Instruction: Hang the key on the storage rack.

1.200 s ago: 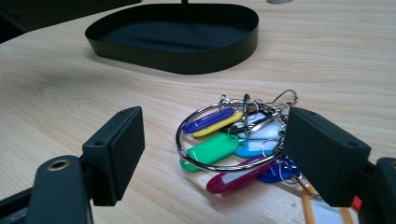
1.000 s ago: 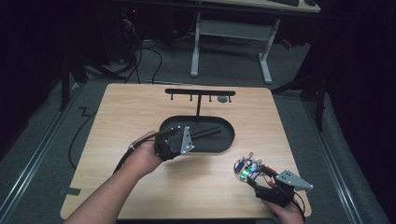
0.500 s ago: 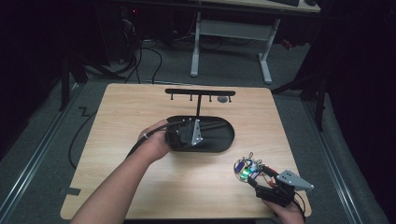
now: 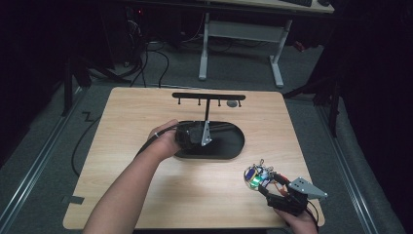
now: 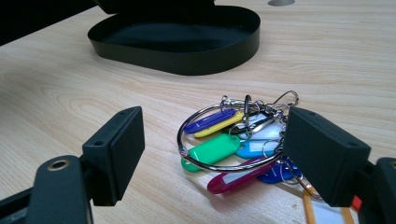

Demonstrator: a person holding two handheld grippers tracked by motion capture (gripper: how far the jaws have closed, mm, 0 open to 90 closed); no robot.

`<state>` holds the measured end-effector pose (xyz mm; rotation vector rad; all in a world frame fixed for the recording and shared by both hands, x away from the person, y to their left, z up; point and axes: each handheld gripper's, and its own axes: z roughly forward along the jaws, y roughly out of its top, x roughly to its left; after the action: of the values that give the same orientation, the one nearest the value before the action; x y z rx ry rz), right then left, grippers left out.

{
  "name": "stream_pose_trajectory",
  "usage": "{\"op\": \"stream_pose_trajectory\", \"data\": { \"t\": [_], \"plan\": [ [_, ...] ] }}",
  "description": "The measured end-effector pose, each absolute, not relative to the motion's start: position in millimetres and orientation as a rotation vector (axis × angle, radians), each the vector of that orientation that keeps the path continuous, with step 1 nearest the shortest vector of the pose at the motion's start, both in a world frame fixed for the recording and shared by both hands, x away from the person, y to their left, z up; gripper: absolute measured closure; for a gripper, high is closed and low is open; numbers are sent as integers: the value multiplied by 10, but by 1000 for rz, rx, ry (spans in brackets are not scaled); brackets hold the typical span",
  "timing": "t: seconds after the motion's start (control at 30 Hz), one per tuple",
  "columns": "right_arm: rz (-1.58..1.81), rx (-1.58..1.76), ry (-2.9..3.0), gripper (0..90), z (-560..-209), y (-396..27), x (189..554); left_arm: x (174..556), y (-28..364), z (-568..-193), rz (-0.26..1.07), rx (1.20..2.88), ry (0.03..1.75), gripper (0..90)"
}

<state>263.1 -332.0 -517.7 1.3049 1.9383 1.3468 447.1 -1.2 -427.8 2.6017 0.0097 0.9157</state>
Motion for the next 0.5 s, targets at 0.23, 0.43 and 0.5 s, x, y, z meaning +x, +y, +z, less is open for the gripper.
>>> {"op": "stream_pose_trajectory", "data": {
  "t": [0.23,0.43,0.5],
  "plan": [
    [1347,1305,1934,211,-5176,-3329,2625,4588,-21,-4376,922,2605,25,743],
    [1351,1307,1934,210,-5181,-3334,2627,4672,-18,-4458,920,2623,24,743],
    [1345,1308,1939,210,-5186,-3333,2631,4697,-23,-4475,917,2620,31,743]
  ]
}}
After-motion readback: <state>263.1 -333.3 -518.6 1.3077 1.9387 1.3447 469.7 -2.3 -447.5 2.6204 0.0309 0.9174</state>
